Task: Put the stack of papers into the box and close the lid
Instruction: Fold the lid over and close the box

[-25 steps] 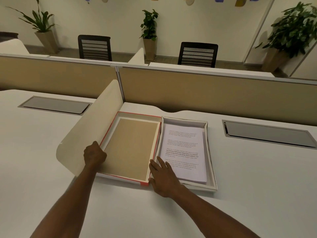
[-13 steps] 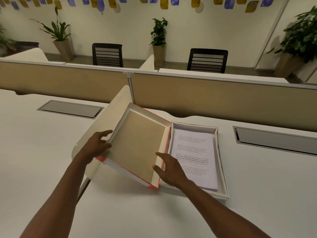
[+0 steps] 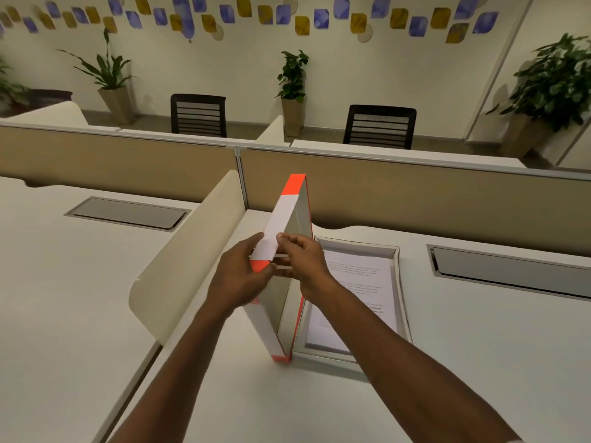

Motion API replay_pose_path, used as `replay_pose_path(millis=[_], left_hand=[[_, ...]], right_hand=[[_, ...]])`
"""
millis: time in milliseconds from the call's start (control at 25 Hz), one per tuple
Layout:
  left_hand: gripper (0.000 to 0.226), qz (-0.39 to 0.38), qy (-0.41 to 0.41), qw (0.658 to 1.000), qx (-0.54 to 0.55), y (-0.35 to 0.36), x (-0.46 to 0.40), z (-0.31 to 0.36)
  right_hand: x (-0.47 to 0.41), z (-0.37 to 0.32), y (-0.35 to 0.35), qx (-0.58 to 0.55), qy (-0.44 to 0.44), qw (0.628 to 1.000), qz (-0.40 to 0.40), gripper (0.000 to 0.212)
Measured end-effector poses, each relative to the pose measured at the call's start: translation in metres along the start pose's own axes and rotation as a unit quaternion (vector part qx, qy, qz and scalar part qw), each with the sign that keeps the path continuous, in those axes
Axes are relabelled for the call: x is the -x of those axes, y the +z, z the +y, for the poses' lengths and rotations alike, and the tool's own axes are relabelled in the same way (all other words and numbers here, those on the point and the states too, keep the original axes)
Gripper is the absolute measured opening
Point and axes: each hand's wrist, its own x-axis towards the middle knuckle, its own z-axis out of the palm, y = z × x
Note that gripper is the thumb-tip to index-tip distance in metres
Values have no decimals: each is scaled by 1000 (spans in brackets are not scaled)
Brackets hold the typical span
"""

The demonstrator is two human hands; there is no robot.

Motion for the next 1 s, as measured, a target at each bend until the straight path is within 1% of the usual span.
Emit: replay_pose_path(millis=[80, 160, 240, 280, 360, 400, 440, 520, 600, 640, 720, 840, 1000], left_hand=[[78, -3, 21, 1000, -16, 11, 9, 12], [90, -4, 23, 1000, -16, 16, 18, 15], [95, 4, 11, 999, 39, 17, 21, 14], [92, 17, -3, 997, 73, 18, 19, 9], [85, 28, -68, 986, 151, 29, 7, -9], [85, 12, -121, 973, 194, 39, 0, -21], [85, -16, -177, 961, 212, 52, -4, -35], [80, -78, -258, 949, 163, 81, -4, -67], [69, -132, -294, 940, 111, 109, -1, -93], [63, -144, -298, 938, 108, 120, -1, -101], [58, -142, -293, 938, 122, 132, -5, -109], [57, -136, -260, 947, 129, 137, -14, -113], [54, -157, -216, 954, 136, 153, -9, -113]], right_hand=[[-1, -2, -5, -5, 2, 1000, 29, 20], [1, -2, -9, -15, 11, 999, 41, 13], [4, -5, -15, -32, 18, 999, 35, 12], [5, -8, -21, -36, 19, 999, 31, 13], [9, -15, -36, -38, 17, 999, 26, 12], [11, -18, -47, -44, 18, 998, 32, 13], [14, -20, -59, -54, 20, 997, 44, 18], [22, -19, -87, -74, 25, 993, 83, 30], [30, -11, -117, -78, 25, 989, 119, 26], [34, -7, -130, -78, 24, 988, 134, 22], [39, 2, -152, -60, 22, 985, 163, 17], [42, 15, -179, 7, 22, 976, 216, 26], [52, 46, -226, 91, 50, 961, 255, 38]])
